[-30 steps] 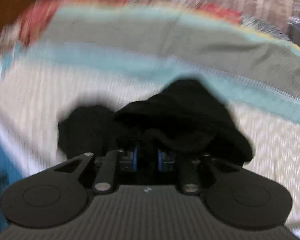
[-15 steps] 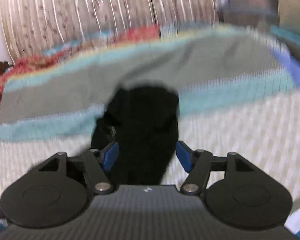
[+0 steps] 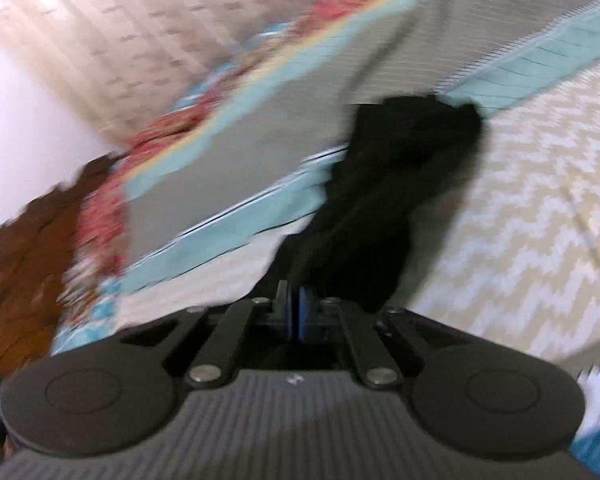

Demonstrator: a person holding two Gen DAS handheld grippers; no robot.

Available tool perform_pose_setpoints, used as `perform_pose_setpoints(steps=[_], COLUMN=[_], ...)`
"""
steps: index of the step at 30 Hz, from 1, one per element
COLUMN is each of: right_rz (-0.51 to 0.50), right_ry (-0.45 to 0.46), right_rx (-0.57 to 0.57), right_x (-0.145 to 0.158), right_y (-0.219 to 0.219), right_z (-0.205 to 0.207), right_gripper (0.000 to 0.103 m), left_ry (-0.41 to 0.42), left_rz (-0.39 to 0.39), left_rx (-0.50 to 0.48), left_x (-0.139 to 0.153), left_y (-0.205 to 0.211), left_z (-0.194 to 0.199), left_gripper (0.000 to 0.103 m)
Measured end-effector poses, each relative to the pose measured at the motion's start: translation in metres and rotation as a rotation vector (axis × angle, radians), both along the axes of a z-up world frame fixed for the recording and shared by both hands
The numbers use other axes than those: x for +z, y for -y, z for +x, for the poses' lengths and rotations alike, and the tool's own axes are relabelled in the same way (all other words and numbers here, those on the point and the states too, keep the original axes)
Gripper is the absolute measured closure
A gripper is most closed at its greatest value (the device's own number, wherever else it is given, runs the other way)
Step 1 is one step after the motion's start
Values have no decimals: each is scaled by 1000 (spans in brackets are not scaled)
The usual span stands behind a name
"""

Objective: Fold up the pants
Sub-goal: 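Grasp the black pants with the right gripper and lift them up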

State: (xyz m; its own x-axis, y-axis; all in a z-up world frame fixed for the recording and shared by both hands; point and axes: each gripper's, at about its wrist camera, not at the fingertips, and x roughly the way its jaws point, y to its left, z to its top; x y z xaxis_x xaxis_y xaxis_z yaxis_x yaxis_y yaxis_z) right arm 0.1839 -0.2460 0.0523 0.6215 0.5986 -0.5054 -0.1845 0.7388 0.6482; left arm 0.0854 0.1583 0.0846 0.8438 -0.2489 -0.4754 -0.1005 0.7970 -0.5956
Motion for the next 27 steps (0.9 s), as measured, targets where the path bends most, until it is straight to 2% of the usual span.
perform_pose_setpoints(steps=[3,5,7,8,10,11,13,14,15,16,18,20,21,22,23,24,26,27], right_rz=[37,91,-17,-74,-108,-101,-106,-131,-164,-192,-268,-349,-393,-443,-503,-571,-708,-770], right_ry=[1,-24,12,34,26,21,11,7,10,22,51,64,81,103,129,168,251,283], right_rx=[119,234,251,234,158,119,26,-23,-78,-119,-188,-213,-188,-145,-86,-7,143,198], right_x=[1,-11,-17,-20,-22,-24,-23,-25,-28,-29,-33,-41,-44,-45,-47,-49,-56,-62], right_y=[-15,-27,-37,-38,-28,-21,-9,-2,4,9,22,22,17,9,-2,-14,-37,-49], right_z=[-42,-59,-67,-65,-45,-32,-2,-2,8,18,34,50,56,54,56,52,47,46], right_gripper=[98,96,94,92,92,90,77,60,54,54,54,54,54,54,52,44,32,29], left_ry=[5,-69,-139,-165,-200,-209,-181,-155,-134,-107,-50,3,31,61,90,114,138,137], left_rz=[55,141,190,197,199,205,245,278,305,340,436,589,672,753,828,889,992,1026], left_rx=[121,186,219,212,174,164,152,142,130,115,61,-21,-82,-156,-234,-298,-403,-452], left_x=[12,4,-12,-18,-25,-28,-27,-24,-24,-22,-21,-23,-26,-32,-39,-47,-64,-73], left_y=[-32,-44,-48,-48,-45,-42,-36,-32,-25,-18,1,28,43,59,74,86,105,112], left_z=[-37,-45,-47,-47,-47,-47,-53,-51,-52,-50,-60,-59,-58,-58,-59,-60,-61,-59], left_gripper=[91,90,93,92,79,66,63,62,57,53,45,40,38,29,14,9,9,12])
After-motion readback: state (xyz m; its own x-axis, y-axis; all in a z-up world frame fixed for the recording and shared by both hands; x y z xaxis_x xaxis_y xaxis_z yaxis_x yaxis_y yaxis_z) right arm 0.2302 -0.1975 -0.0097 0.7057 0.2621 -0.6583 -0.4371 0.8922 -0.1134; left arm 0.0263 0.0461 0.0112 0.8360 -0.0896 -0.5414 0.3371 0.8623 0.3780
